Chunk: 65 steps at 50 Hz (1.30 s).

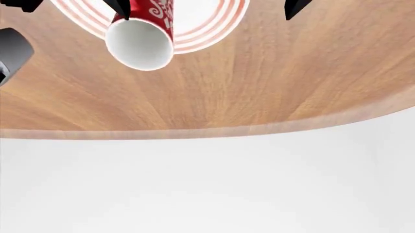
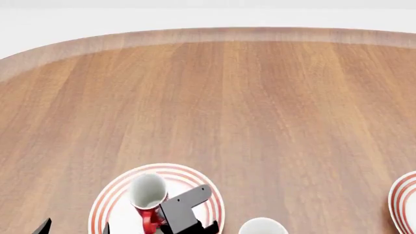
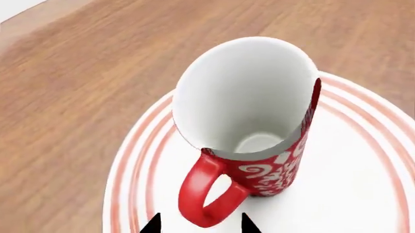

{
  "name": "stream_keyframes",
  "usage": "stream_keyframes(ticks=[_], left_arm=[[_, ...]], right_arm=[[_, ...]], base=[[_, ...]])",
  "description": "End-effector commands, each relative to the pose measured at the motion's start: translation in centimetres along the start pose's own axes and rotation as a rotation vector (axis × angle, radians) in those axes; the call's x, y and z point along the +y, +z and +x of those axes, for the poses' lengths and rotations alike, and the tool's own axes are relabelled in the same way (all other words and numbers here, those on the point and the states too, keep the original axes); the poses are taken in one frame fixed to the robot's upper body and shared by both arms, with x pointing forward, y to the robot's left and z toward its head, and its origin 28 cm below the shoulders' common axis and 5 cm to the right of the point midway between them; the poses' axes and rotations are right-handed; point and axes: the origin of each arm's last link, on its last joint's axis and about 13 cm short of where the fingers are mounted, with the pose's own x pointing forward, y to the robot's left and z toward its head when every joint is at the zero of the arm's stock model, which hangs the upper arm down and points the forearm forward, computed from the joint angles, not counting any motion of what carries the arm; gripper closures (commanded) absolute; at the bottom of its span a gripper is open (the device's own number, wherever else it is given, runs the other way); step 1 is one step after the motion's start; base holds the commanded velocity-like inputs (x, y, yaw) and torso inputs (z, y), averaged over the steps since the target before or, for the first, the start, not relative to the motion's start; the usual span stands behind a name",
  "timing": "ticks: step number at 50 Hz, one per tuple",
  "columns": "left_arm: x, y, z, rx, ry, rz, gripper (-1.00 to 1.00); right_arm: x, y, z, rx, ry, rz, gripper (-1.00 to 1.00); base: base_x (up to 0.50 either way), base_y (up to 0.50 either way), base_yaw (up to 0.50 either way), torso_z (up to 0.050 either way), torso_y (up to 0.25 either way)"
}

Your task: Put the red mug on the left plate.

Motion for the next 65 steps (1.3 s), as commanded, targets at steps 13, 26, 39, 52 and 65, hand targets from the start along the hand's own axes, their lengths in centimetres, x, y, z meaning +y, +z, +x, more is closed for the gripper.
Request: stream_keyframes(ticks=[13,26,39,52,65], left_arm=[[0.0,0.0,0.0,0.0,0.0,-0.002,-1.0],[0.1,0.4,0.0,-0.008,0.01,-0.016,-1.0],[-0.1,3.2,-0.3,-0.051,0.035,-0.048,-1.0],[-0.2,4.7,-0.6,-0.067,0.023,-0.041,-1.0],[-0.1,7.6,-1.2,-0.112,0.016,-0.05,-1.0]], right_arm=[[-0.1,-0.1,0.0,0.001,-0.013,0.006,-1.0],[0.0,0.2,0.1,-0.054,-0.033,0.016,-1.0],[1.0,1.6,-1.6,-0.137,-0.024,-0.012,-1.0],[1.5,3.0,-3.4,-0.207,-0.028,-0.033,-1.0],[2.1,5.7,-5.9,-0.354,-0.063,-0.049,-1.0]], base=[[0.0,0.0,0.0,0.0,0.0],[0.0,0.0,0.0,0.0,0.0],[0.0,0.0,0.0,0.0,0.0],[0.0,0.0,0.0,0.0,0.0],[0.0,0.0,0.0,0.0,0.0]])
